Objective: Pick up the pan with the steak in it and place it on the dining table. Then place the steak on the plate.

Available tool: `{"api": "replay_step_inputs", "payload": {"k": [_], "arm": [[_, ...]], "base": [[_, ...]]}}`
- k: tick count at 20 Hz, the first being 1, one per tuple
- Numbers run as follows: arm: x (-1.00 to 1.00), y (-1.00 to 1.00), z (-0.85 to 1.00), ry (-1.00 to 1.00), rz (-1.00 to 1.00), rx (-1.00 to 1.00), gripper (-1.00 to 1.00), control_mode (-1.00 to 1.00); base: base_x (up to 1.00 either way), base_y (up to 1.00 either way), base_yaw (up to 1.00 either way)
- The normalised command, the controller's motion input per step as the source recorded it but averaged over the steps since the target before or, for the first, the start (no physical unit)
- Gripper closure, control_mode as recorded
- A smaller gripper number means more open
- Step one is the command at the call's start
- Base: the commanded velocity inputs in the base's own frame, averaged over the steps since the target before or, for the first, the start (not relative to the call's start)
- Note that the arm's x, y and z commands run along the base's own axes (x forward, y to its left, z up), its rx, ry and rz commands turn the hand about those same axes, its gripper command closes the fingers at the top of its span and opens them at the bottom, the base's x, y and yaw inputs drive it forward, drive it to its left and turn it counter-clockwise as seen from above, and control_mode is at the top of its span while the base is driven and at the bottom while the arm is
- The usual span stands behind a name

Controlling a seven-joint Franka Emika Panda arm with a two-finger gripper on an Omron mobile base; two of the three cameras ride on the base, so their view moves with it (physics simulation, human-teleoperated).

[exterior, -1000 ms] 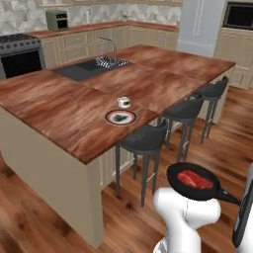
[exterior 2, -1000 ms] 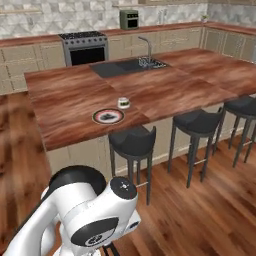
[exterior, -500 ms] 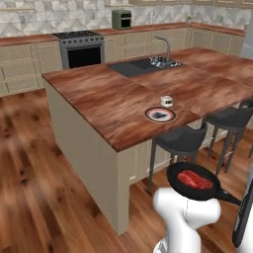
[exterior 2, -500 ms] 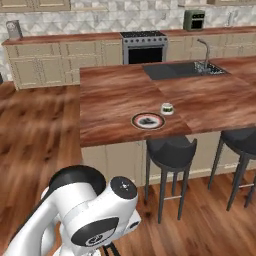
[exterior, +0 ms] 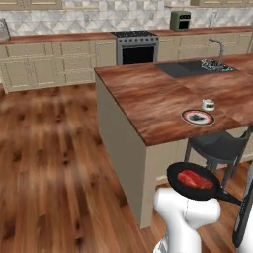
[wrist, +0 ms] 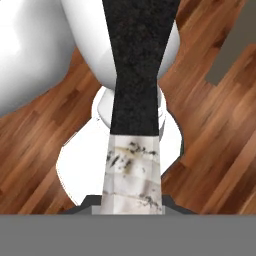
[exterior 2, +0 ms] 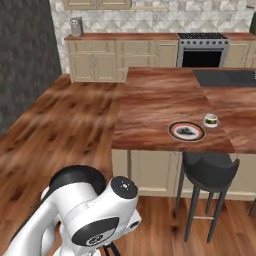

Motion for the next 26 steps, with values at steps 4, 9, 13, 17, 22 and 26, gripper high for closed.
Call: {"api": "replay_step_inputs", "payload": {"k": [4,9,13,17,22,26], "arm": [[0.00,0.00,0.00,0.00,0.00,0.00,1.00,1.00],[0.00,0.00,0.00,0.00,0.00,0.00,1.00,1.00],[0.00,0.00,0.00,0.00,0.00,0.00,1.00,1.00],[0.00,0.00,0.00,0.00,0.00,0.00,1.00,1.00],[0.00,0.00,0.00,0.00,0.00,0.00,1.00,1.00],[0.00,0.00,0.00,0.00,0.00,0.00,1.00,1.00]], "base": [[0.00,0.00,0.38],[0.00,-0.11,0.02],[0.00,-0.83,0.06],[0.00,-0.95,0.03],[0.03,-0.10,0.00],[0.60,0.00,0.00]]}}
